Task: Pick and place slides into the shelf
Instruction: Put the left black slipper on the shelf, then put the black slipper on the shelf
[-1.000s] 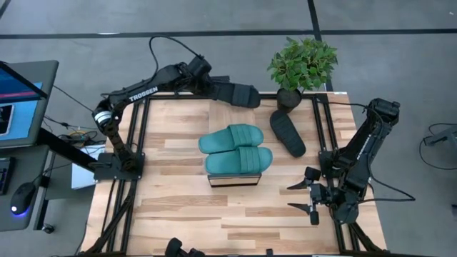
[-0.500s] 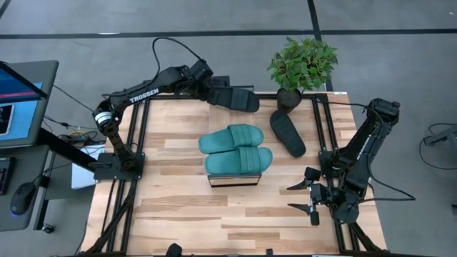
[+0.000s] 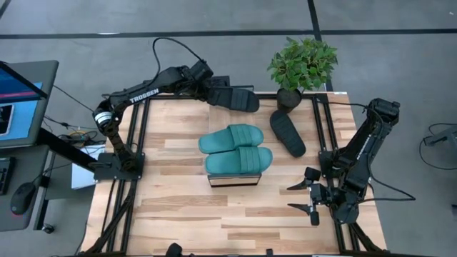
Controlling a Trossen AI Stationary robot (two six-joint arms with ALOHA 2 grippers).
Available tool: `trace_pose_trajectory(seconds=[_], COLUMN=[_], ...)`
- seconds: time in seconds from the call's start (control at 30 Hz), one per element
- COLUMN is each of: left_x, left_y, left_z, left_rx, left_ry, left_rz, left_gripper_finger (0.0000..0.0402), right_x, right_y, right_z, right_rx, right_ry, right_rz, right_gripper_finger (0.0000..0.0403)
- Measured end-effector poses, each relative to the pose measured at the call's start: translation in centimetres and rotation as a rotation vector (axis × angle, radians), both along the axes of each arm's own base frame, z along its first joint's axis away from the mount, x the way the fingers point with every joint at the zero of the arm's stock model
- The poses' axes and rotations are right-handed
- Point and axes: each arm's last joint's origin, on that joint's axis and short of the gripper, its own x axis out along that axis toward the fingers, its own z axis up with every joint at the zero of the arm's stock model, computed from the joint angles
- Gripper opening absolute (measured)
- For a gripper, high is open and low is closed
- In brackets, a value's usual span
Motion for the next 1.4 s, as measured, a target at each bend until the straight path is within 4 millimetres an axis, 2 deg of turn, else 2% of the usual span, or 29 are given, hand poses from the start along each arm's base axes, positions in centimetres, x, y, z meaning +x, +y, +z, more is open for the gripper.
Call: trace_pose_trajectory(seconds=[0.3,0.67,0.97,1.17,1.4], left_x=[0.3,0.8,0.4,0.4,0.4], left_y=[-0.5,-1.2,-0.9,-1.4,-3.0], left_z=[0.0,0.1,0.3,1.9,6.2], left_rx=[0.06,0.116,0.266,0.356,0.452], left_ry=[0.047,0.098,0.277,0.424,0.49], left_rz=[0.004,-0.094,-0.199,-0.375,-0.565], left_gripper_finger=[0.0055,0.0131,0.0135,0.0125,0.0112], right_x=[0.0,0.0,0.0,0.0,0.5], right_y=[0.0,0.0,0.0,0.0,-0.4], right_z=[0.0,0.0,0.0,0.0,0.0], right_rx=[0.0,0.0,0.0,-0.002,-0.015], right_ry=[0.0,0.0,0.0,-0.002,0.001], right_rz=[0.0,0.0,-0.001,-0.003,-0.032], right_gripper_finger=[0.0255,0.0255,0.0255,0.0255,0.0255])
